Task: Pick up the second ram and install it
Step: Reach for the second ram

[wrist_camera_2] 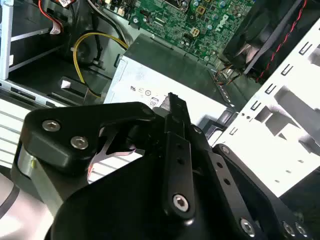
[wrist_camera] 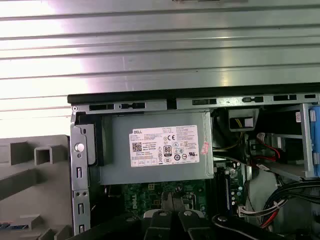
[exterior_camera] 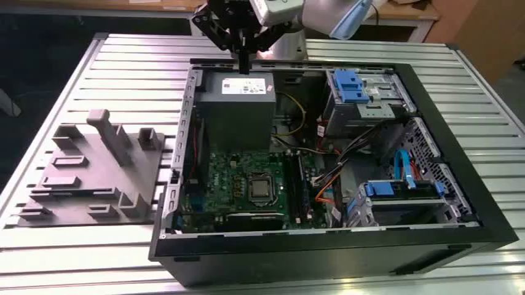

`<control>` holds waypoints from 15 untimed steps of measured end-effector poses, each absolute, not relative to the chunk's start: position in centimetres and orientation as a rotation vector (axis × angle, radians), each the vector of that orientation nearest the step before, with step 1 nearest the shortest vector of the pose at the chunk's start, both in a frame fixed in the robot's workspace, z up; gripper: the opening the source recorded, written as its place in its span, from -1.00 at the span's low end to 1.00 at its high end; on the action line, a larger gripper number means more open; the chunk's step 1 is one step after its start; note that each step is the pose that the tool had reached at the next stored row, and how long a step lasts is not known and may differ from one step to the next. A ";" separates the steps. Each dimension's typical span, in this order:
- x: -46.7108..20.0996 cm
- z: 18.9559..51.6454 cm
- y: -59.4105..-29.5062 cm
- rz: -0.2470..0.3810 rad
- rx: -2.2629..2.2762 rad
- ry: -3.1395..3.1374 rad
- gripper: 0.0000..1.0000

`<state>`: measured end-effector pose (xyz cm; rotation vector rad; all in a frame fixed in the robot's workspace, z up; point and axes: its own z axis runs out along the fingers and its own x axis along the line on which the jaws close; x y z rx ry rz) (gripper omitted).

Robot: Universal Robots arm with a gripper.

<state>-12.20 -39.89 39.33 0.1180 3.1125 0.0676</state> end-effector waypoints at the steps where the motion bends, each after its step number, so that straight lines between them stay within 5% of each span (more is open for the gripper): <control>1: -12.2 39.3 -39.9 0.068 0.118 3.113 -0.80; 15: -12.3 39.3 -39.9 0.068 0.118 3.113 -0.80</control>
